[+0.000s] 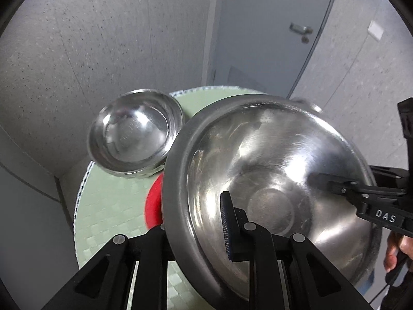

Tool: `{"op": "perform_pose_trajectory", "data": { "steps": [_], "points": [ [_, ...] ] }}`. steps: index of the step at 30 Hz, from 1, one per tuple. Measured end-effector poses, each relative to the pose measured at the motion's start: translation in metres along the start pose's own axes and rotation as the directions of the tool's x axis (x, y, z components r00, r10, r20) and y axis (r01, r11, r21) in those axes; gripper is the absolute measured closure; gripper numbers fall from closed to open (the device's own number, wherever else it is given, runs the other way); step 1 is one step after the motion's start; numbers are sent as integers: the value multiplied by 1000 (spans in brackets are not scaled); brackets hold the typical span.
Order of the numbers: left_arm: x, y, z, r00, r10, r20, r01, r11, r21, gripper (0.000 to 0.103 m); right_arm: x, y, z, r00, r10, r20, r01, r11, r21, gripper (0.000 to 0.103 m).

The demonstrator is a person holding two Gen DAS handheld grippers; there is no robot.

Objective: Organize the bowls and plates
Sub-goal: 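Lift the large steel bowl with both grippers and lower it into the red basin, then close both grippers on the edge of the light-blue square plate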

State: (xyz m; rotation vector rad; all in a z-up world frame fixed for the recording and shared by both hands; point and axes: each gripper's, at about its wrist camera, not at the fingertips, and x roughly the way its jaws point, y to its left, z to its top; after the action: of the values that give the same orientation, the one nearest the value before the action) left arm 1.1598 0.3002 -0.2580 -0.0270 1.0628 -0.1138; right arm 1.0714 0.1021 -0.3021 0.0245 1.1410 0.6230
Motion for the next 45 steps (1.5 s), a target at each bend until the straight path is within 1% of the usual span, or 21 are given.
{"op": "perform_pose_trajectory", "data": {
  "steps": [3, 6, 9, 11, 13, 15, 16, 17, 18, 21, 22, 25, 26, 28, 29, 31, 33, 36, 39, 42, 45],
  "points": [
    [34, -6, 9, 999, 14, -42, -14, 1000, 7, 88, 15, -4, 1, 999, -14, -34, 14, 1000, -1, 81],
    [53, -10, 11, 997, 31, -67, -30, 999, 20, 87, 23, -3, 2, 998, -22, -54, 21, 1000, -8, 80],
    [61, -17, 15, 996, 38, -81, -38, 999, 10, 81, 30, 5, 9, 997, -56, -53, 54, 998, -39, 76],
    [71, -17, 15, 995, 33, -93, -32, 999, 7, 75, 36, 0, 11, 997, -63, -50, 61, 997, -40, 74],
    [67, -24, 16, 994, 32, -107, -32, 999, 7, 73, 37, 2, 12, 996, -73, -58, 70, 996, -54, 66],
    [63, -29, 13, 995, 27, -98, -27, 1000, 5, 64, 35, 2, 11, 996, -63, -61, 60, 997, -48, 57],
    [62, -29, 12, 996, 26, -87, -26, 1000, 1, 54, 34, 2, 12, 997, -58, -58, 56, 998, -43, 48],
    [60, -29, 12, 997, 14, -77, -15, 1000, -8, 45, 33, 1, 12, 996, -68, -51, 66, 997, -42, 44],
    [45, -30, 9, 997, -1, -75, 0, 1000, -17, 42, 31, -1, 11, 996, -80, -40, 79, 996, -44, 37],
    [42, -33, 5, 998, 14, -59, -15, 1000, -9, 35, 20, -1, 8, 997, -82, -14, 81, 996, -40, 37],
    [42, -34, 2, 998, 30, -58, -30, 1000, -8, 28, 17, -1, 6, 997, -80, -6, 80, 996, -35, 37],
    [27, -37, -5, 999, 35, -26, -36, 999, -38, 22, -1, -4, -4, 995, -92, 22, 93, 996, -17, 37],
    [21, -37, -8, 998, 62, -5, -62, 997, -53, 14, -7, -5, -9, 995, -96, 32, 96, 995, -9, 37],
    [0, -42, -14, 993, 112, 38, -110, 992, -64, 8, -24, -9, -23, 993, -105, 62, 104, 994, 17, 36],
    [-9, -45, -20, 986, 153, 74, -147, 987, -71, 8, -36, -14, -33, 990, -112, 82, 109, 993, 34, 36],
    [-27, -56, -34, 979, 170, 115, -161, 984, -80, 8, -55, -23, -54, 984, -138, 113, 131, 989, 68, 33],
    [-43, -68, -59, 978, 141, 152, -130, 988, -81, 8, -72, -37, -80, 973, -189, 130, 174, 978, 113, 33],
    [-57, -92, -95, 979, 102, 177, -93, 994, -57, 8, -91, -61, -124, 963, -237, 127, 210, 958, 197, 33],
    [-63, -117, -129, 986, 42, 162, -39, 999, -18, 8, -94, -78, -159, 957, -270, 104, 236, 936, 262, 33],
    [-59, -144, -159, 991, 9, 130, -14, 999, 36, 8, -86, -91, -188, 961, -266, 73, 230, 920, 318, 33],
    [-45, -169, -181, 997, 2, 81, -10, 994, 106, 13, -74, -96, -207, 975, -210, 67, 174, 921, 349, 33]
  ]
}}
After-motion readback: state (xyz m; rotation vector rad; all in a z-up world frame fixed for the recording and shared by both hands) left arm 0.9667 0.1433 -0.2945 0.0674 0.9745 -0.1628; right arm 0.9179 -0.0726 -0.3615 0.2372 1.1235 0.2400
